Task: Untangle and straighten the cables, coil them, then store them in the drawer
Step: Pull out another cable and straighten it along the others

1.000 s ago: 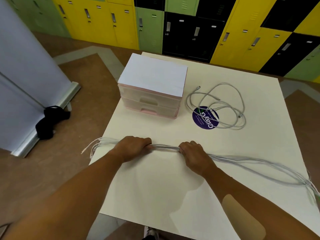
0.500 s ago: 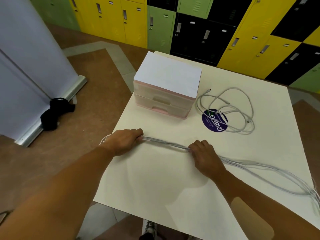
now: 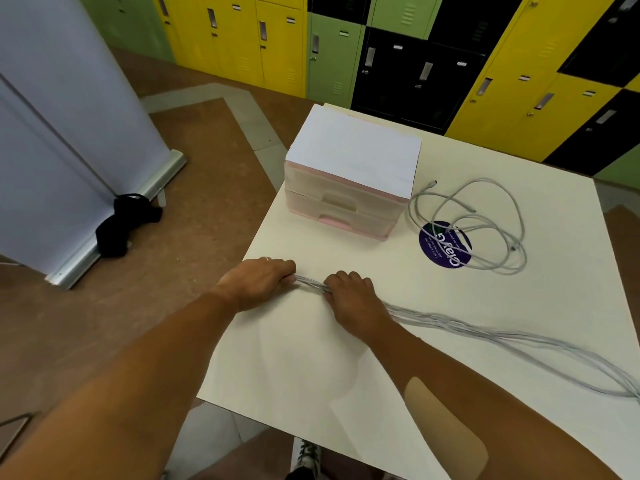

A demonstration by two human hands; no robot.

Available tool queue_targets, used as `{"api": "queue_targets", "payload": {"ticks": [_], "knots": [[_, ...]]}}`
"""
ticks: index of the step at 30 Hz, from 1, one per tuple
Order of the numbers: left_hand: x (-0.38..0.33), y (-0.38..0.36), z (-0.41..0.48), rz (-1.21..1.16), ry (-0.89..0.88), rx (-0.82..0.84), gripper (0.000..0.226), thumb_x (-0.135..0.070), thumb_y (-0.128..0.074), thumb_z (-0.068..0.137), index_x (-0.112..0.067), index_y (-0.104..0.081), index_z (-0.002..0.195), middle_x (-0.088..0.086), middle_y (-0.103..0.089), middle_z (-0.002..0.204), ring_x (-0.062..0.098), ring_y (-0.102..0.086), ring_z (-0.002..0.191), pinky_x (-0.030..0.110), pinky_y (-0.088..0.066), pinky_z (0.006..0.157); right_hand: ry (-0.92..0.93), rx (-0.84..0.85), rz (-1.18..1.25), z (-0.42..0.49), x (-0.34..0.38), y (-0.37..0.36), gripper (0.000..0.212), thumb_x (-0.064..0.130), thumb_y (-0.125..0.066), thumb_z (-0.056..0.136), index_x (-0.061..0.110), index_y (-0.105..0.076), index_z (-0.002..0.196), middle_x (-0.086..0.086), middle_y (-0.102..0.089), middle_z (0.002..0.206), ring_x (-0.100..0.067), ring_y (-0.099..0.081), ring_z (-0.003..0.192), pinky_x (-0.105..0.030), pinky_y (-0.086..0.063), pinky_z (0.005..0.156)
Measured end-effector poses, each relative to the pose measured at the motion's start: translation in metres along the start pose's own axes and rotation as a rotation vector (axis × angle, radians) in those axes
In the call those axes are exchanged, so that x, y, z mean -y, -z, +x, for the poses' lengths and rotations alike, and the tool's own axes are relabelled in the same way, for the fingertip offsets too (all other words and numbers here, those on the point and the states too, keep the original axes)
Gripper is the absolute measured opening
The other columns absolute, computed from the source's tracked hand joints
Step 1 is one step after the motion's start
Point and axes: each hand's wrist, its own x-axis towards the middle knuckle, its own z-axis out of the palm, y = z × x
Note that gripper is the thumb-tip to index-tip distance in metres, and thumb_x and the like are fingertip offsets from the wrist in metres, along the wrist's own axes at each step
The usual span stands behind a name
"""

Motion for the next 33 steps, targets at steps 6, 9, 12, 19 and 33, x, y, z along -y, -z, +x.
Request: {"api": "queue_targets", "payload": {"ticks": [6, 9, 12, 19, 33], "knots": [[0.014, 0.0, -0.002, -0.066, 0.01, -0.021, 0.027, -0.041, -0.027, 0.104, -0.024, -0.042, 0.09, -0.006, -0.047, 0.087, 0.023, -0.048, 0.082, 0.041, -0.04, 0.076, 0.019, 0.053, 0.145, -0.008, -0.007, 0.014, 0.025, 0.028, -0.032, 0.107, 0.009, -0.047, 0.113, -0.013, -0.063, 0.096, -0.034, -0.055, 0.086, -0.039, -0.035, 0.07], [0.033, 0.003, -0.009, -0.066, -0.001, -0.018, 0.017, -0.034, -0.026, 0.099, -0.03, -0.037, 0.087, -0.008, -0.044, 0.085, 0.022, -0.048, 0.08, 0.038, -0.037, 0.076, 0.025, 0.086, 0.134, -0.016, -0.013, 0.016, 0.025, 0.032, -0.03, 0.107, 0.013, -0.045, 0.112, -0.008, -0.065, 0.095, -0.034, -0.057, 0.081, -0.038, -0.037, 0.067], [0.035, 0.001, -0.011, -0.063, -0.018, -0.054, 0.032, -0.052, -0.026, 0.098, -0.026, -0.044, 0.091, -0.009, -0.048, 0.085, 0.021, -0.048, 0.079, 0.036, -0.036, 0.073, 0.038, 0.067, 0.085, -0.022, -0.01, 0.01, 0.03, 0.042, -0.028, 0.106, 0.017, -0.045, 0.107, -0.004, -0.066, 0.09, -0.031, -0.06, 0.079, -0.037, -0.038, 0.065], [0.032, -0.009, -0.013, -0.054, 0.028, -0.163, 0.047, -0.052, -0.021, 0.097, -0.023, -0.058, 0.101, -0.005, -0.051, 0.088, 0.024, -0.049, 0.083, 0.04, -0.042, 0.078, 0.013, -0.008, 0.201, -0.025, -0.012, 0.002, 0.021, 0.036, -0.027, 0.107, 0.021, -0.041, 0.107, -0.001, -0.058, 0.079, -0.03, -0.056, 0.07, -0.042, -0.046, 0.066], [0.032, 0.013, -0.02, 0.065, -0.016, -0.141, 0.012, -0.018, -0.064, 0.092, -0.025, -0.07, 0.099, -0.006, -0.063, 0.094, 0.02, -0.056, 0.089, 0.028, -0.037, 0.069, 0.045, -0.179, 0.1, -0.034, -0.026, -0.013, 0.016, 0.015, -0.056, 0.092, 0.022, -0.068, 0.099, 0.003, -0.059, 0.094, -0.023, -0.055, 0.085, -0.036, -0.044, 0.069]]}}
